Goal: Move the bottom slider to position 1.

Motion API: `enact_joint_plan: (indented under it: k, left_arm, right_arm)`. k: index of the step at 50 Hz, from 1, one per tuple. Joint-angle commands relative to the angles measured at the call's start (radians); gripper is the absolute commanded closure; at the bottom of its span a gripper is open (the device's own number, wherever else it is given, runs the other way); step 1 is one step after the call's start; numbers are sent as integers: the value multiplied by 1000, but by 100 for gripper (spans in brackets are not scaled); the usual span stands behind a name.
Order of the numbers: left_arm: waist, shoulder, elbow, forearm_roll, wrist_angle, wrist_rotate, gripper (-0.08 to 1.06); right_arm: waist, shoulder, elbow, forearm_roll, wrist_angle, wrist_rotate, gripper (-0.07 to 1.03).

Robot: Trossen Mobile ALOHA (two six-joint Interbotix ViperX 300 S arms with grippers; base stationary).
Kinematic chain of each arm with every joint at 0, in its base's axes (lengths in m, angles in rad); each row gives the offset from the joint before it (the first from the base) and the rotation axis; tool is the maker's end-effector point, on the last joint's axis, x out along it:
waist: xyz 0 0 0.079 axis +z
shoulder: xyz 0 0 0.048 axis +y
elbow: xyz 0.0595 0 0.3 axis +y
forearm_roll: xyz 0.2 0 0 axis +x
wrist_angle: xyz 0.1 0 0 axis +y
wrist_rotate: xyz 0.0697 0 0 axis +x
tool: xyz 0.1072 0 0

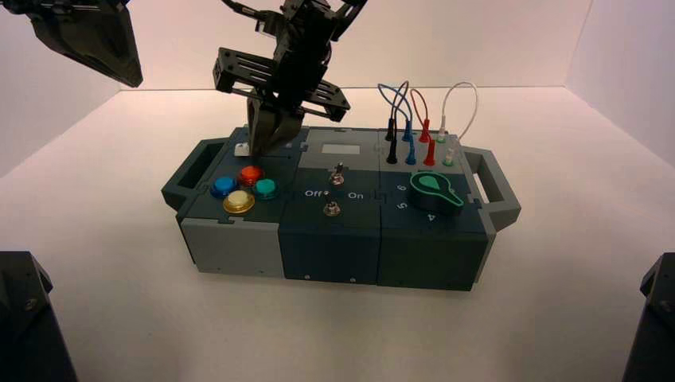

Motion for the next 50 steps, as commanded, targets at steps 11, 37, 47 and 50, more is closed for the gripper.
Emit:
enact_joint_plan:
  k: [11, 37, 47, 50]
  left_arm:
    - [-3, -6, -17, 3, -3, 8, 101]
    - [-3, -34, -17, 15, -11, 8, 101]
    - [-3, -66, -12, 15, -18, 6, 101]
    - [0, -75, -9, 15, -23, 6, 101]
  right_arm:
    - [8, 9, -44, 2, 2, -5, 99]
    - [-11, -106, 71, -101, -35, -11, 99]
    - [-11, -192, 117, -216, -74, -9, 99]
    - [-11, -209, 124, -229, -75, -11, 99]
